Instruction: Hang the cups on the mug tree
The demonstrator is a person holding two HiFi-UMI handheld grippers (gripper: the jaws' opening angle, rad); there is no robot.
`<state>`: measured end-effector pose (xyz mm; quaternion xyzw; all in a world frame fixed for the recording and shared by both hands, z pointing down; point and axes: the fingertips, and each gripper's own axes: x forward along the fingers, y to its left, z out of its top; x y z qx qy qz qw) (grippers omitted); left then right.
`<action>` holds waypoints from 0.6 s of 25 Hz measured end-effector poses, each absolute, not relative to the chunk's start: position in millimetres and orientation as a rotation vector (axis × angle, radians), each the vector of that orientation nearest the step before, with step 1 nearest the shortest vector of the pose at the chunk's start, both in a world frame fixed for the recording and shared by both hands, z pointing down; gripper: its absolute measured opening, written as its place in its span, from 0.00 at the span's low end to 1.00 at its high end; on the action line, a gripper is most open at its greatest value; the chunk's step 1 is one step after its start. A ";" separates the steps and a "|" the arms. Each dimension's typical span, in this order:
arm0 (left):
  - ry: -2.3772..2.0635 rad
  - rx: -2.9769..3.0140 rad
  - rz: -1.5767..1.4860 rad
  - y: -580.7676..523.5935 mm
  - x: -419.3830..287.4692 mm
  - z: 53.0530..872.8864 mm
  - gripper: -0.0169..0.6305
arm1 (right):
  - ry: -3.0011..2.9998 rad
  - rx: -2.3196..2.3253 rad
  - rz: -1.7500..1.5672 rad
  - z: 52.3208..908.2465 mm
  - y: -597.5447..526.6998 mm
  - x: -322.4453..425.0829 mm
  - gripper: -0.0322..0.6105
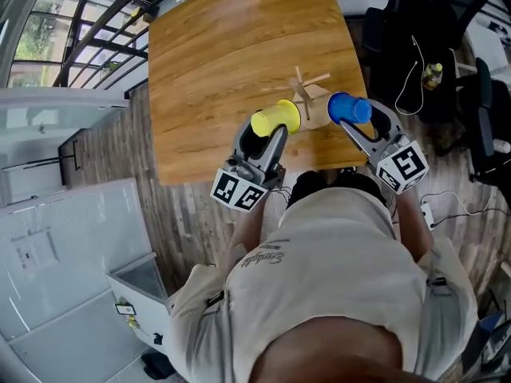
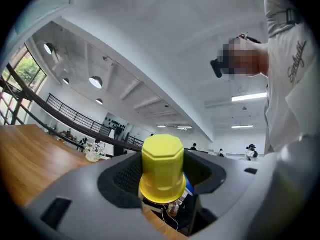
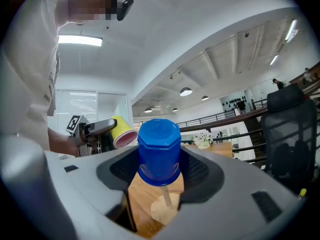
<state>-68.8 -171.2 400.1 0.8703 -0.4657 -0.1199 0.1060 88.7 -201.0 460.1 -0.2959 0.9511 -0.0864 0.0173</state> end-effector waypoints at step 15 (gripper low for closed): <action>-1.497 2.549 -0.390 -182.7 -116.3 378.0 0.42 | 3.004 -0.846 -0.320 457.0 -200.2 55.3 0.42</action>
